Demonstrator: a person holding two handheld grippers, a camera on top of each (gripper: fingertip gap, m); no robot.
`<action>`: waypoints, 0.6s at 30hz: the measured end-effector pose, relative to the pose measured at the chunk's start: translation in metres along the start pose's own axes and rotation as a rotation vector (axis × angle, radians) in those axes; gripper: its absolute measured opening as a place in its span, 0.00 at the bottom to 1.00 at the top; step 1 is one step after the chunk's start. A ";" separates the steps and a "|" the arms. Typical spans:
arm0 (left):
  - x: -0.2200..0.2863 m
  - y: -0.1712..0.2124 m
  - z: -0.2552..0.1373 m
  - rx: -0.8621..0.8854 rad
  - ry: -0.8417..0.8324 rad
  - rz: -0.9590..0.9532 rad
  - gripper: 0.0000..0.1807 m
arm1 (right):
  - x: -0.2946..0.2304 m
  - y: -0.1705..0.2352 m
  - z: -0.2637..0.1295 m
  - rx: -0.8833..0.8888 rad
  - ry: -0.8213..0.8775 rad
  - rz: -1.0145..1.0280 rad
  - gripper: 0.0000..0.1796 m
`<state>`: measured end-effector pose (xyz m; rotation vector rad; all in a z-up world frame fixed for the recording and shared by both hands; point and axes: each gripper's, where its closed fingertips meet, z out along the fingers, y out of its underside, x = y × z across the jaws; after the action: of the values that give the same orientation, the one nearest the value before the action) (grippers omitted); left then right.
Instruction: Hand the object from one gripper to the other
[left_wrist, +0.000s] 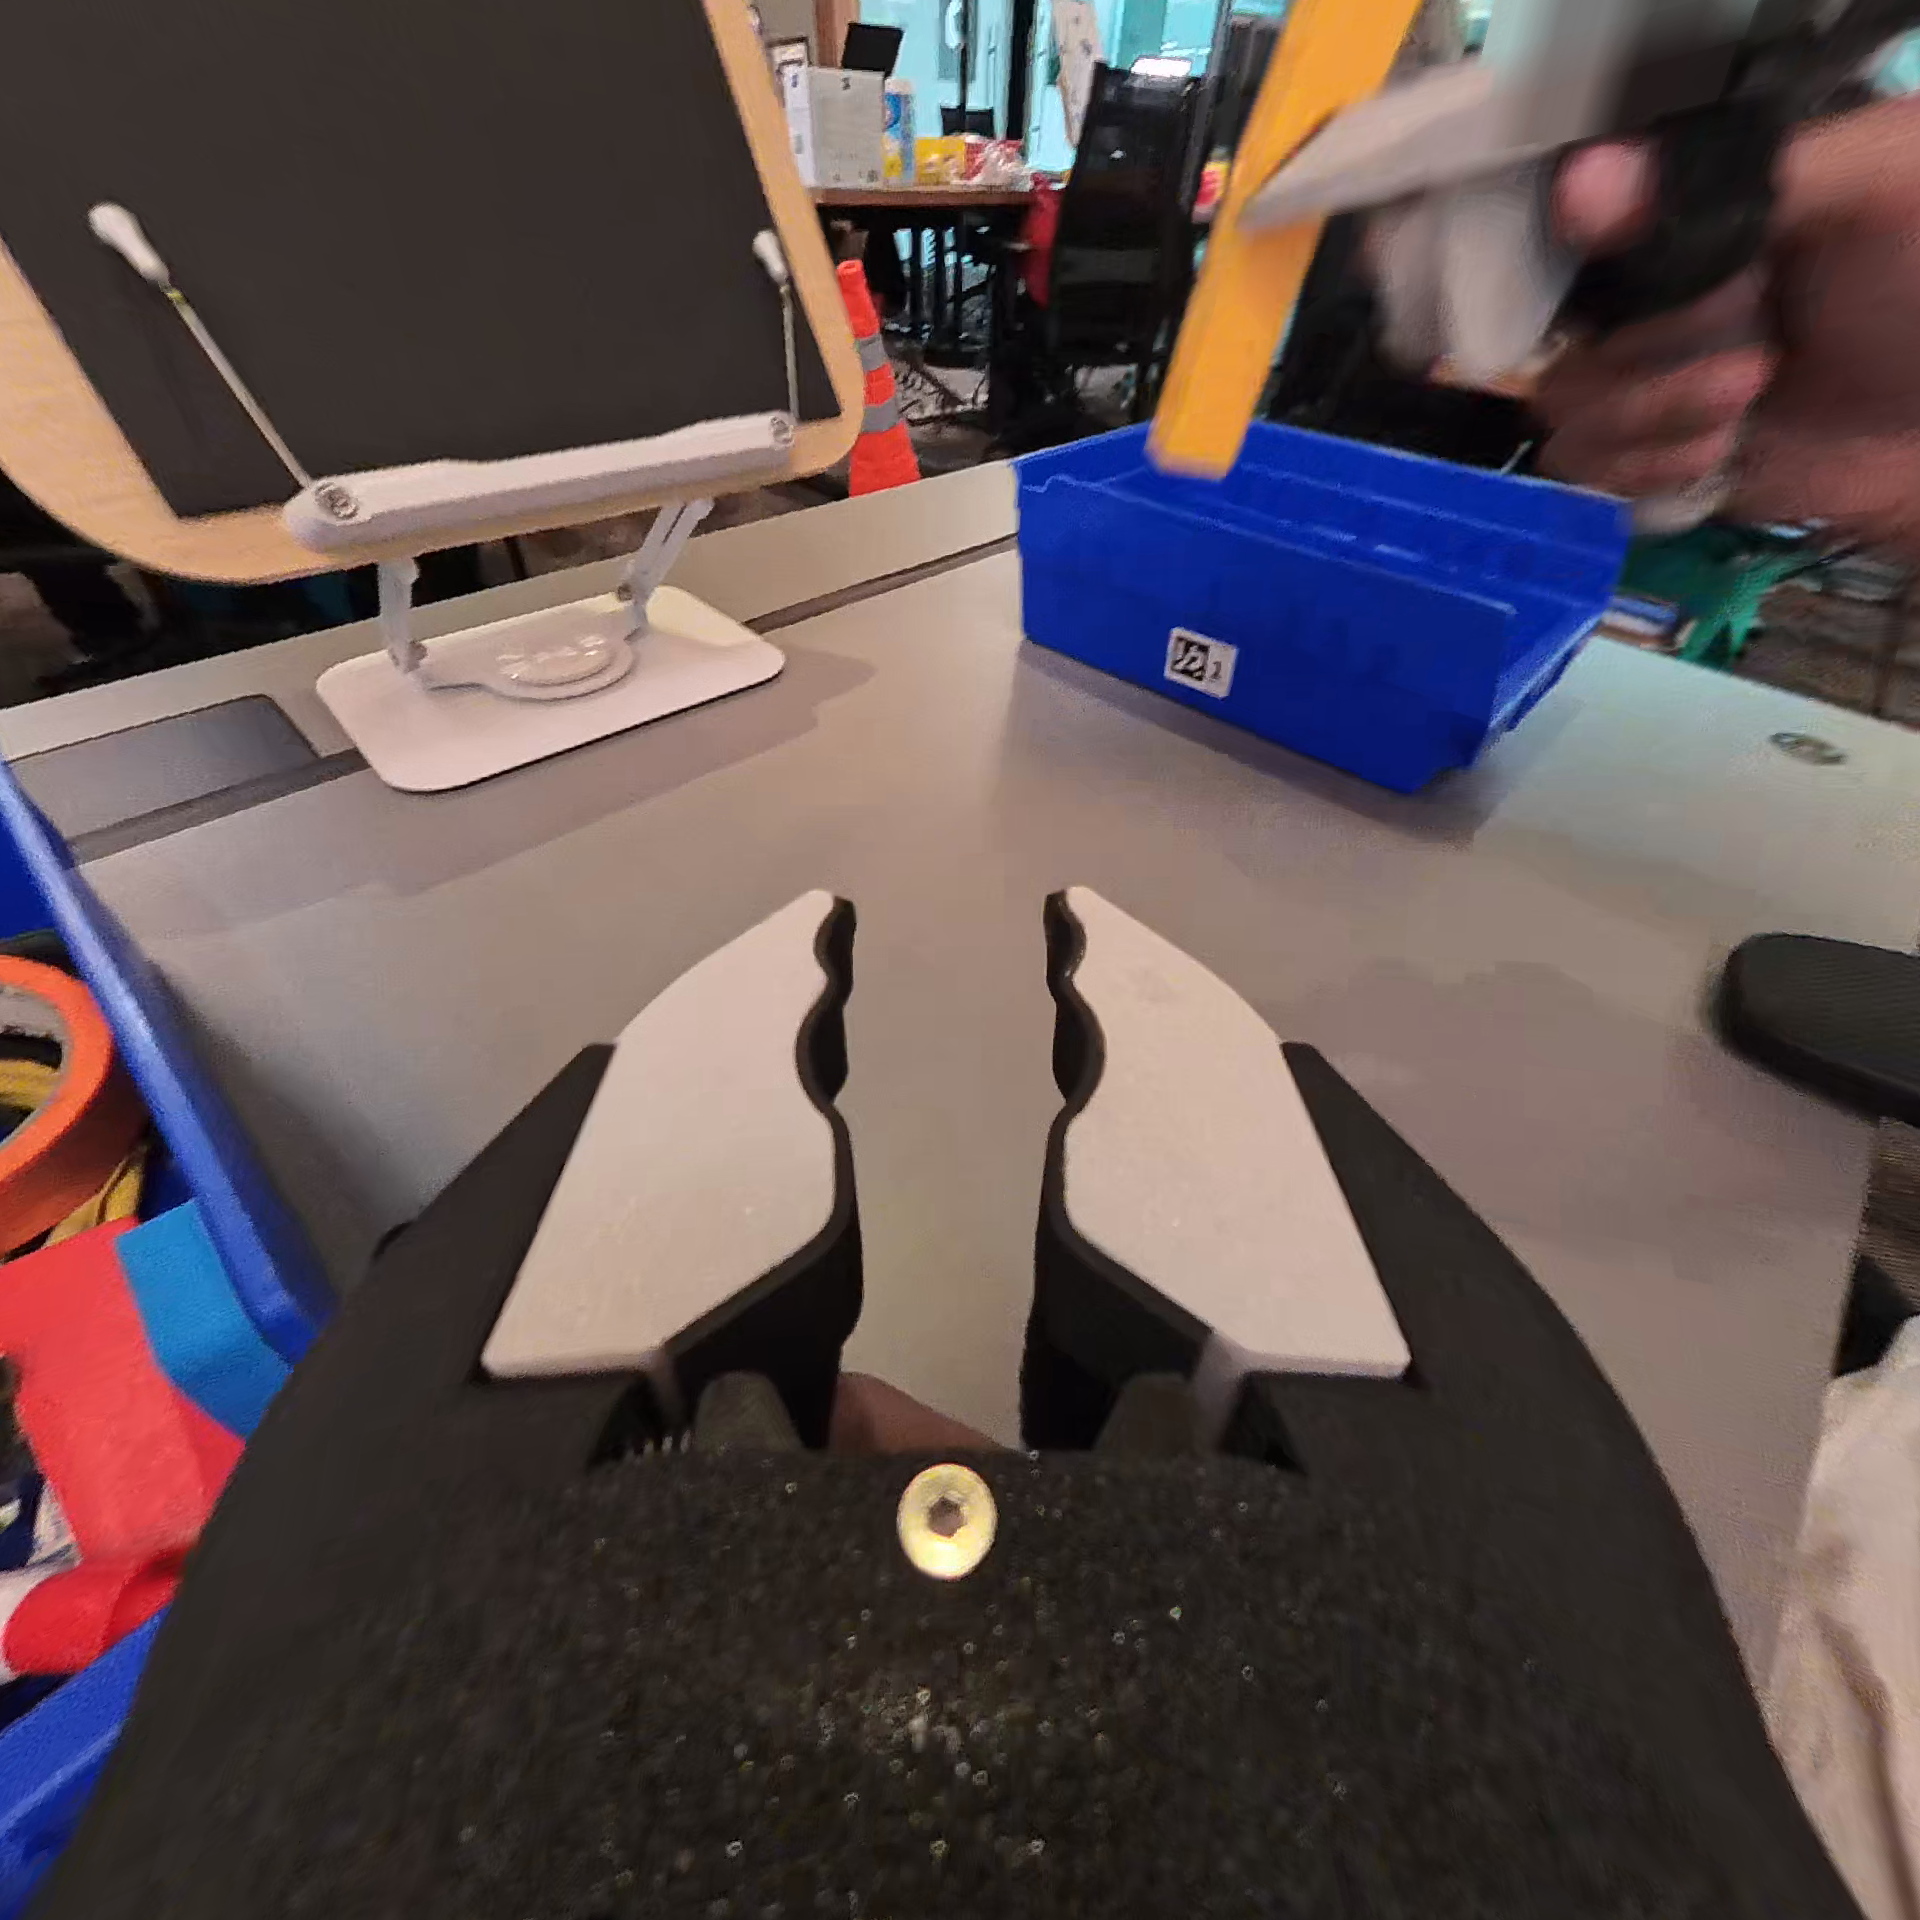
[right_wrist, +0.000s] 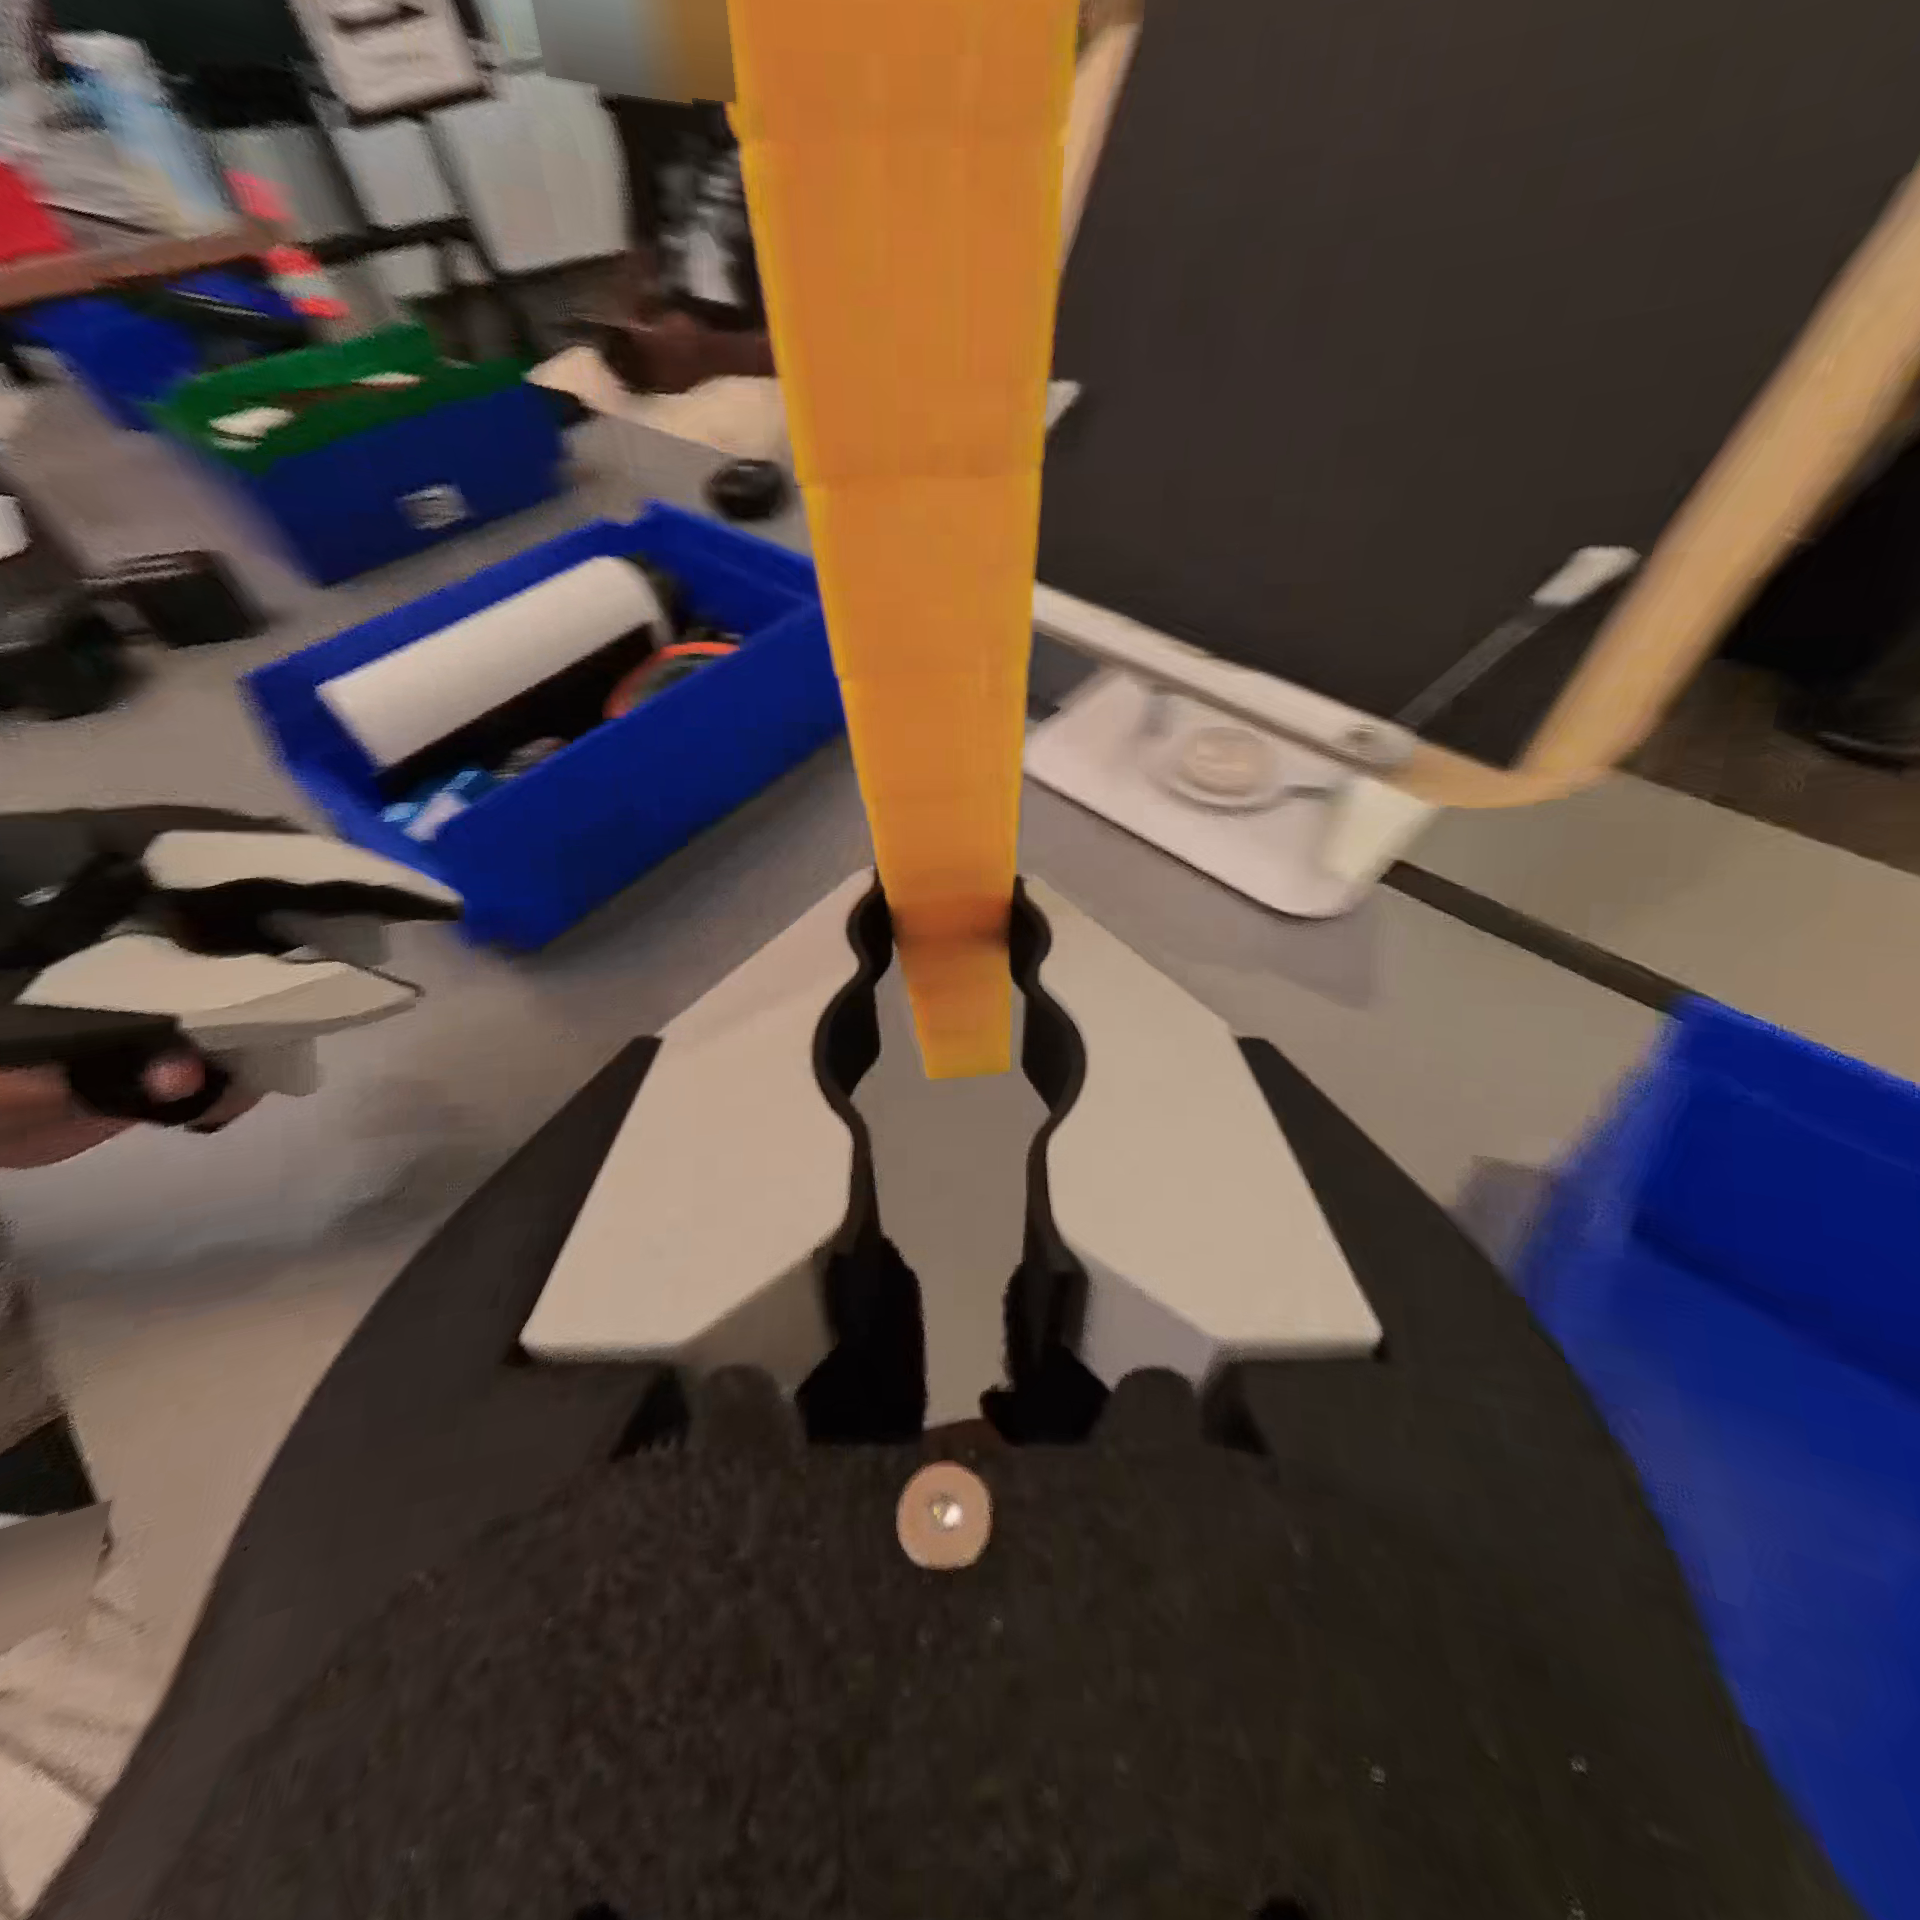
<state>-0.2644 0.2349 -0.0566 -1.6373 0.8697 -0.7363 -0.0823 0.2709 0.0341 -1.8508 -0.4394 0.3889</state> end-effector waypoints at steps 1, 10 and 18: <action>-0.005 0.005 0.000 -0.013 -0.027 0.009 0.19 | 0.019 -0.005 -0.012 -0.026 0.053 0.011 0.12; -0.014 0.029 -0.006 -0.062 -0.100 0.132 0.17 | 0.227 0.109 -0.121 -0.593 0.573 0.281 0.12; 0.001 0.024 -0.006 -0.043 -0.090 0.226 0.16 | 0.259 0.205 -0.133 -0.934 0.584 0.410 0.12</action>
<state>-0.2727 0.2271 -0.0791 -1.5659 0.9920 -0.4867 0.2291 0.2256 -0.1328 -2.8416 0.2289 -0.1513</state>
